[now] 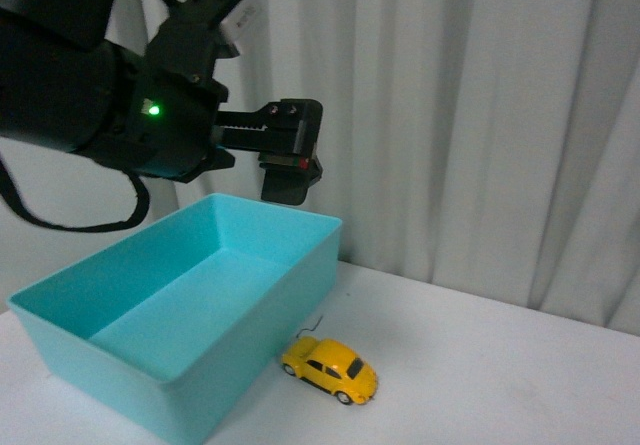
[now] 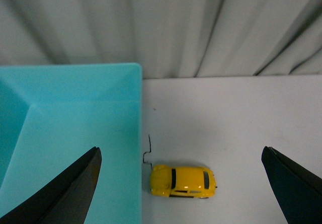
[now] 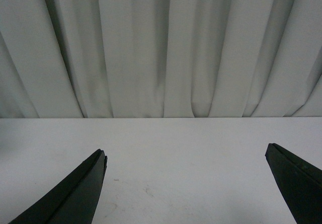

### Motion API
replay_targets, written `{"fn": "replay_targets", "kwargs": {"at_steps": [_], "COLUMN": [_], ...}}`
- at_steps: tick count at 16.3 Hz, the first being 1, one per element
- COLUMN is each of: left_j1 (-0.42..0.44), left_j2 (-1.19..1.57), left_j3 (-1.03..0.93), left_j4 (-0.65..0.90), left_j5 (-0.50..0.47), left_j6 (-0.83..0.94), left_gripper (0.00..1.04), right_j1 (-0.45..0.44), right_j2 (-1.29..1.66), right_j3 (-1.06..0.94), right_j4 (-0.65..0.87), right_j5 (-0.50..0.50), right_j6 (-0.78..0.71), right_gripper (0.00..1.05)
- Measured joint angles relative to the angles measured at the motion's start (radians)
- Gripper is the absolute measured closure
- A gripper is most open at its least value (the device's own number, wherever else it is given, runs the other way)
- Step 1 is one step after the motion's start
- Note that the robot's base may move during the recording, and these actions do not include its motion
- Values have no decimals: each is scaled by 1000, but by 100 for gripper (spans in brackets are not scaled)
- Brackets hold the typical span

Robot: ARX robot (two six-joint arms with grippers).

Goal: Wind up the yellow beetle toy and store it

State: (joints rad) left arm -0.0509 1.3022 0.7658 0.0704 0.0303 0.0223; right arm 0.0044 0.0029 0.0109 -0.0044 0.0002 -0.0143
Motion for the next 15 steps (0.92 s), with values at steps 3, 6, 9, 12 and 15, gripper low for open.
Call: {"fn": "replay_targets", "kwargs": {"at_steps": [3, 6, 9, 12, 15], "left_j1": [-43, -94, -136, -137, -145], "left_j2": [233, 371, 488, 574, 634], "left_j3": [177, 298, 364, 370, 420], "left_j4": [-18, -157, -335, -428, -457], "left_j5": [57, 87, 27, -58, -79], "left_j6": [289, 627, 977, 1197, 1271], "left_gripper": [7, 7, 7, 7, 7], "right_j1": [0, 0, 0, 0, 0], "right_j2": [0, 0, 0, 0, 0], "right_j3": [0, 0, 0, 0, 0], "right_j4": [0, 0, 0, 0, 0], "right_j5": [0, 0, 0, 0, 0], "right_j6": [0, 0, 0, 0, 0], "right_gripper": [7, 7, 7, 7, 7]}}
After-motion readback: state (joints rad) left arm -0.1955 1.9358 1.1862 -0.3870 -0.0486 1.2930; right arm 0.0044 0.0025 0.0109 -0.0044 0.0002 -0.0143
